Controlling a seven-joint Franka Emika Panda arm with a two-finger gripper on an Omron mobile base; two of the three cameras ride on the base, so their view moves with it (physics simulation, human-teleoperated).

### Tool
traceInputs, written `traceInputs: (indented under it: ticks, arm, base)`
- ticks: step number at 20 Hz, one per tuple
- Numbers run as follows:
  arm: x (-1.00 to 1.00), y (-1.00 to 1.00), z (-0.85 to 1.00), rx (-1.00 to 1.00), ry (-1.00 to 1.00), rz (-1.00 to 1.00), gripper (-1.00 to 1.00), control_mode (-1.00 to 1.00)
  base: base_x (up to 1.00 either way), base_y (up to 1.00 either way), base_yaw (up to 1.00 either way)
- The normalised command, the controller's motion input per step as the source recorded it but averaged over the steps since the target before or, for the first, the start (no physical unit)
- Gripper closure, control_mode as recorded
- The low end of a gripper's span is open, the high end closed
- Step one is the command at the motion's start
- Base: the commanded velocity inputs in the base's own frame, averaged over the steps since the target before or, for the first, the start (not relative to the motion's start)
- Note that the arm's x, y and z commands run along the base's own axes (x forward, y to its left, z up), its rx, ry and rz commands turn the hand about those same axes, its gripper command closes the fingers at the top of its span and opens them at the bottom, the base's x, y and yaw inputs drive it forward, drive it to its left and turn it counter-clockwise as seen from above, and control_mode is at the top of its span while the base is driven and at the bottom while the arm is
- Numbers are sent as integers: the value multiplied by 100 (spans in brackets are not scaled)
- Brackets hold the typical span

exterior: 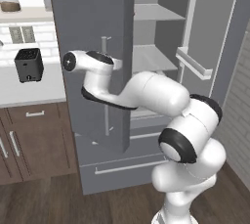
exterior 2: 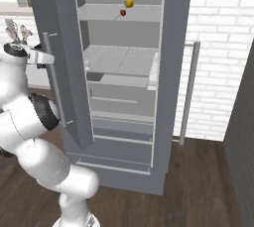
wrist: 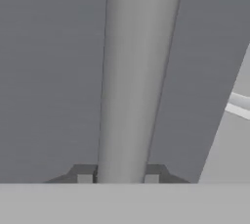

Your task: Take the strawberry from the fridge and place it on top of the pancake, located on the dining counter.

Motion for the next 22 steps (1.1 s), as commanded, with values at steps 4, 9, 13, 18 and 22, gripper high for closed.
traceInputs:
  ticks: [4, 9, 13, 18, 22]
  arm:
    - [-17, 24, 0, 0, -19, -16, -100, -100]
    - [-10, 19, 2, 0, -14, -5, -100, -100]
    - [-58, 6, 0, 2, -8, 1, -100, -100]
    - [-54, -9, 10, 8, 1, 9, -100, -100]
    - [-80, -83, 13, 24, 1, 25, -100, -100]
  base:
    - [0, 0, 0]
    - [0, 0, 0]
    - [0, 0, 0]
    - [0, 0, 0]
    - [0, 0, 0]
